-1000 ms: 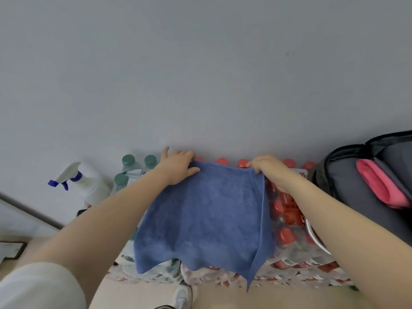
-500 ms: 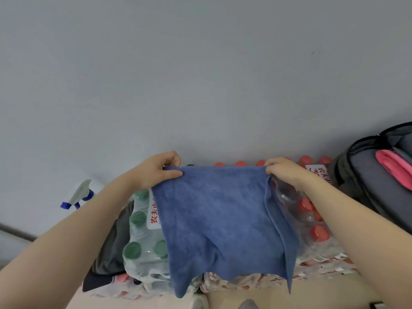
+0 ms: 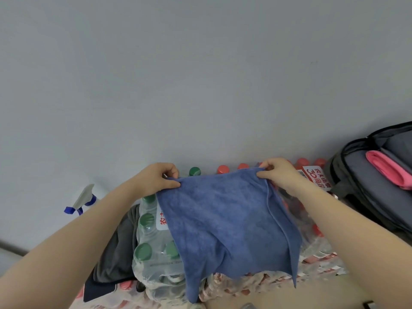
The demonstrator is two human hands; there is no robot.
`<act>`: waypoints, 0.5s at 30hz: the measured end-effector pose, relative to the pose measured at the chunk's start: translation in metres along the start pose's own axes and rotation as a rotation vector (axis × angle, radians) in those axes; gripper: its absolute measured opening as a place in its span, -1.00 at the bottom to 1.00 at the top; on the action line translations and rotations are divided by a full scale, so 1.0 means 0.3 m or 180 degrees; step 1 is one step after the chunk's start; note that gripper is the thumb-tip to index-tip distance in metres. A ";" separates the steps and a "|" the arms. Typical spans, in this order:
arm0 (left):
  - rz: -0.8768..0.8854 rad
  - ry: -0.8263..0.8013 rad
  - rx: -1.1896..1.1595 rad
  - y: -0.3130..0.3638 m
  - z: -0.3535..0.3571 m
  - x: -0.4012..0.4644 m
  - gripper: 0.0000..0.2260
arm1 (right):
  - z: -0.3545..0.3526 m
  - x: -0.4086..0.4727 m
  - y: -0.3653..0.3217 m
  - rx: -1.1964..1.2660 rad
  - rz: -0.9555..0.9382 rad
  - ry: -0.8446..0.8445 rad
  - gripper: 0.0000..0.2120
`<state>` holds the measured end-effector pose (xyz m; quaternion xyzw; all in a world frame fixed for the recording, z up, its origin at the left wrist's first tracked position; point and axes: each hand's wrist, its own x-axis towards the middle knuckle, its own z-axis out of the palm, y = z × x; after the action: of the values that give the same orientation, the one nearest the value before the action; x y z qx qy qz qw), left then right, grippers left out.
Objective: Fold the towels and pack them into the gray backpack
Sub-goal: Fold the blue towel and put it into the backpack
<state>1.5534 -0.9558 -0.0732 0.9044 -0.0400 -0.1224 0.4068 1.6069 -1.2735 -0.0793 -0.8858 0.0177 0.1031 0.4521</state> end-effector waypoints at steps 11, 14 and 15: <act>-0.0211 0.0512 0.0320 0.059 0.017 -0.146 -0.76 | -0.083 -0.122 -0.054 0.1088 -0.0356 0.0138 -0.80; -0.0234 0.0697 0.0272 0.067 0.052 -0.210 -0.74 | -0.135 -0.206 -0.025 0.1747 -0.0487 0.0181 -0.85; -0.0240 0.0796 0.0165 0.075 0.067 -0.238 -0.74 | -0.150 -0.240 -0.013 0.1999 -0.0511 0.0168 -0.84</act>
<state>1.4797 -0.9730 -0.0558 0.9237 0.0420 -0.0228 0.3802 1.5444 -1.3118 -0.0362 -0.7040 -0.0096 0.0336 0.7093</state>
